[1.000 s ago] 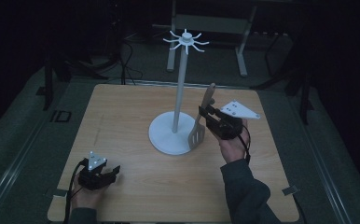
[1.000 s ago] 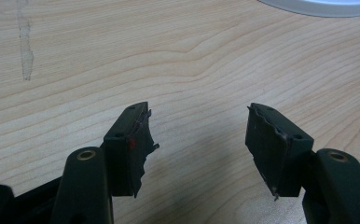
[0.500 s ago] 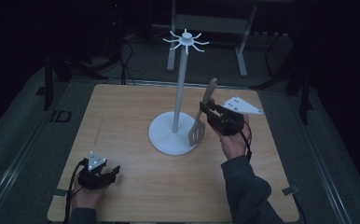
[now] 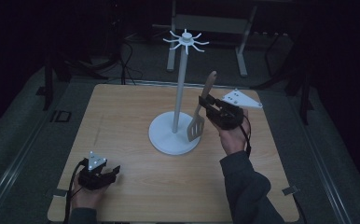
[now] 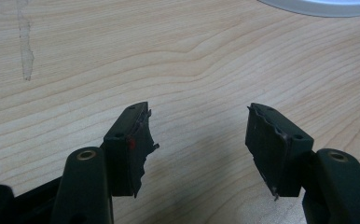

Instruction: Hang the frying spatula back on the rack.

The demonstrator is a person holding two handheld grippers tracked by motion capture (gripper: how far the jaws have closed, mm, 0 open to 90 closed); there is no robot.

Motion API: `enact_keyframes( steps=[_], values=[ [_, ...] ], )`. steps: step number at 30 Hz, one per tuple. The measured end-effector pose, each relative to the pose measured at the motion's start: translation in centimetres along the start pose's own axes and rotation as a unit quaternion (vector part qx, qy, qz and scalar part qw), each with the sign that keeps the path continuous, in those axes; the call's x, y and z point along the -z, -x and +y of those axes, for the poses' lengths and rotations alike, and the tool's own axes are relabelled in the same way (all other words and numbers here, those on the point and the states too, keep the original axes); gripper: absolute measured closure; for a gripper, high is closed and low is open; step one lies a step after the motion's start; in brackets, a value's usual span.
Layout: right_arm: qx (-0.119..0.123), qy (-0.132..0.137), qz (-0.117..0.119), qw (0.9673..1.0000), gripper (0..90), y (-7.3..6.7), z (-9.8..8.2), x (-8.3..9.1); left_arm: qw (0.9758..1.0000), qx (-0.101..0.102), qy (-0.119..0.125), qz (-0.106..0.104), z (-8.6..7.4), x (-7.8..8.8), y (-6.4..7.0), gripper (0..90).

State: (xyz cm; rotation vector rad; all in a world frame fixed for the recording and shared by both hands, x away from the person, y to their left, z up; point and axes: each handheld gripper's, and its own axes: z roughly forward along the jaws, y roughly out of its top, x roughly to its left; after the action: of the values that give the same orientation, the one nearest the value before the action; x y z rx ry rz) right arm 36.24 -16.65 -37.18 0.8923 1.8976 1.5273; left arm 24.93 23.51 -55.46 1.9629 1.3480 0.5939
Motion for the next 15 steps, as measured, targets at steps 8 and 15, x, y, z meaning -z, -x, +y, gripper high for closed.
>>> enact_keyframes(
  steps=[8,15],
  values=[
    [0.004,0.000,-0.001,1.0000,74.0,0.2,0.7,-0.2,1.0000,0.000,0.000,0.000,0.0,0.0,0.0,40.3],
    [0.006,0.003,-0.002,1.0000,74.0,0.5,1.4,-0.2,1.0000,0.000,0.000,0.000,0.0,0.0,0.0,40.3]
  ],
)
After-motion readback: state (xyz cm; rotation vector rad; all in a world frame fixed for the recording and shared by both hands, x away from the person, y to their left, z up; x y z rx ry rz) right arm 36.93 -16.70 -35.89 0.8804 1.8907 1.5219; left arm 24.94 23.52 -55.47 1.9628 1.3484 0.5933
